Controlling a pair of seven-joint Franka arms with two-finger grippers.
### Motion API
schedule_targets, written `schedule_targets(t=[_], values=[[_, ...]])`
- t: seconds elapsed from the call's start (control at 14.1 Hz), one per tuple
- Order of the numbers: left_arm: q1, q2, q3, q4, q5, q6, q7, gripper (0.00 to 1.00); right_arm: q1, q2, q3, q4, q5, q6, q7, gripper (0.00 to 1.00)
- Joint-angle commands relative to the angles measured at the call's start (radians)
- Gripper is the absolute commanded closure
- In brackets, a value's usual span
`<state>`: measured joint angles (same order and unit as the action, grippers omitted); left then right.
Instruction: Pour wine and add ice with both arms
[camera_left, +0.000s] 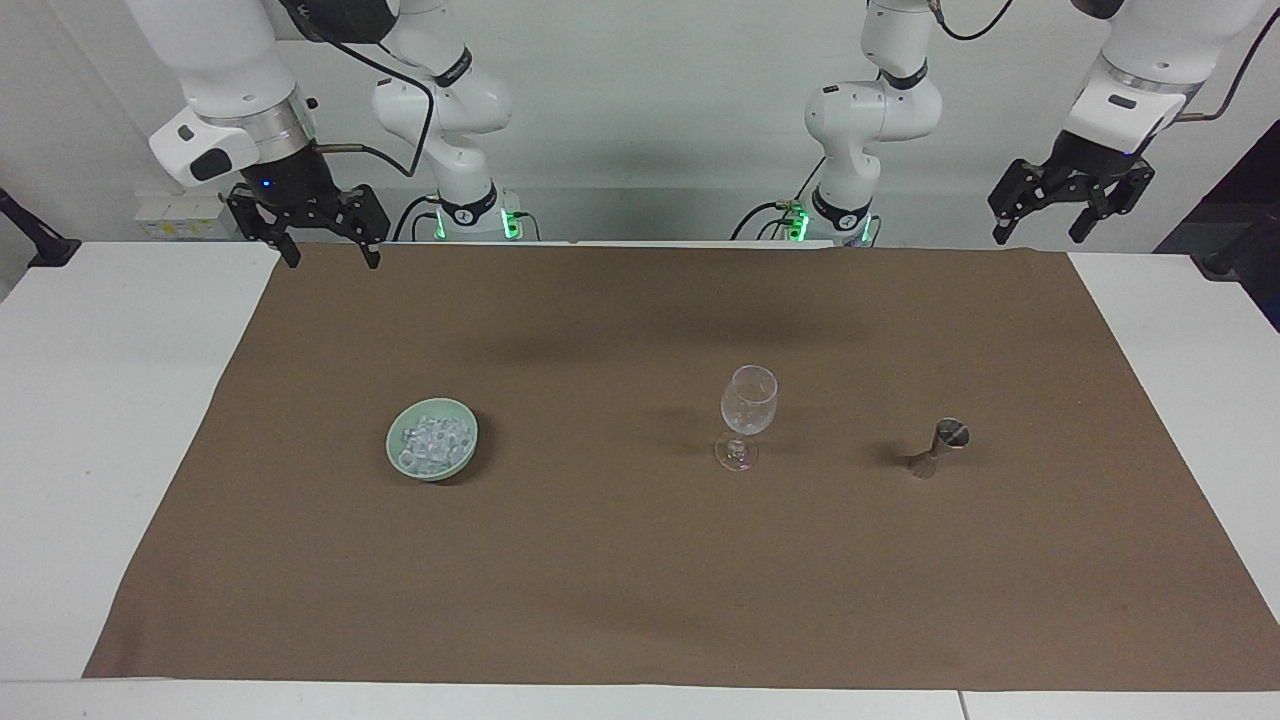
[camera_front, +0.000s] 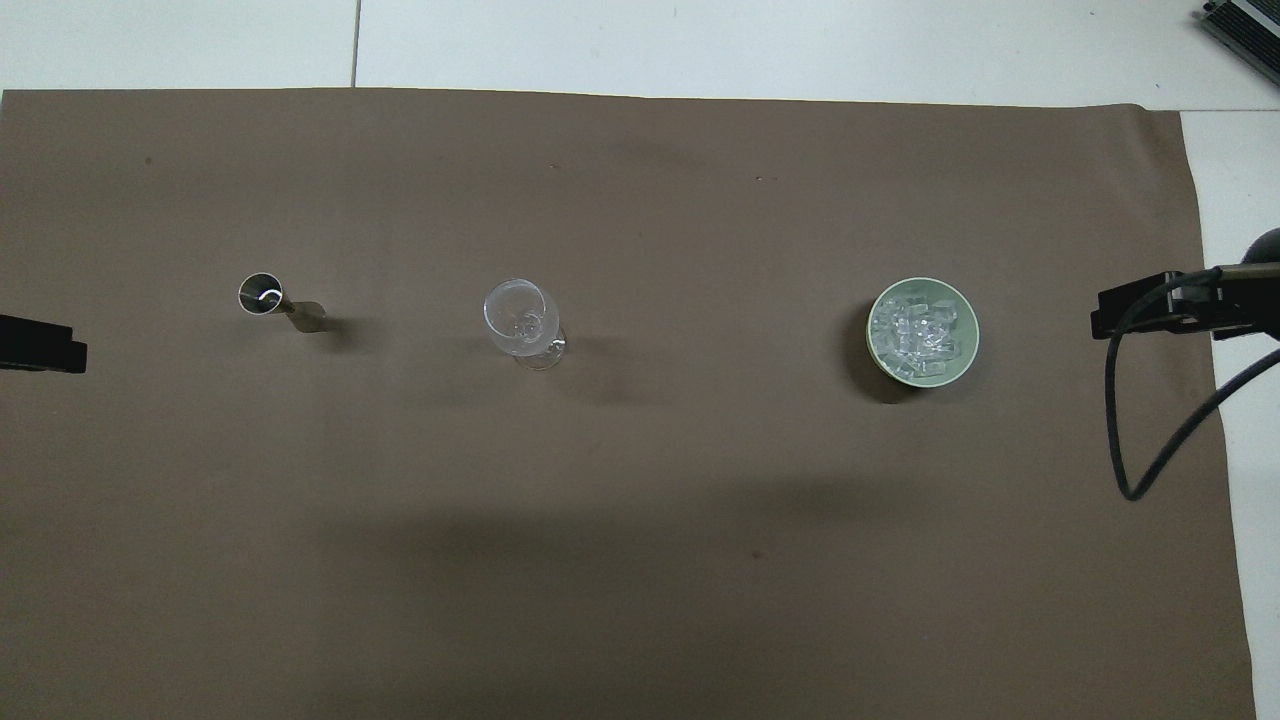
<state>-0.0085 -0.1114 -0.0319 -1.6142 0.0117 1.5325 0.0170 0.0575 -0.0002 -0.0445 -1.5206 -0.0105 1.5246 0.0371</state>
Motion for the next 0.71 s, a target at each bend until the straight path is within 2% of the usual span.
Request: schedule_targets(t=[0.0, 0.35, 0.64], values=[[-0.022, 0.025, 0.003, 0.011, 0.013, -0.002, 0.008, 0.00, -0.013, 0.005, 0.006, 0.010, 0.017, -0.009, 0.013, 0.00], [-0.008, 0.044, 0.003, 0.016, 0.011, 0.021, 0.006, 0.00, -0.013, 0.005, 0.006, 0.010, 0.017, -0.009, 0.013, 0.00], [-0.008, 0.090, 0.007, 0.025, 0.017, 0.026, 0.049, 0.00, -0.013, 0.005, 0.006, 0.010, 0.017, -0.009, 0.013, 0.00]])
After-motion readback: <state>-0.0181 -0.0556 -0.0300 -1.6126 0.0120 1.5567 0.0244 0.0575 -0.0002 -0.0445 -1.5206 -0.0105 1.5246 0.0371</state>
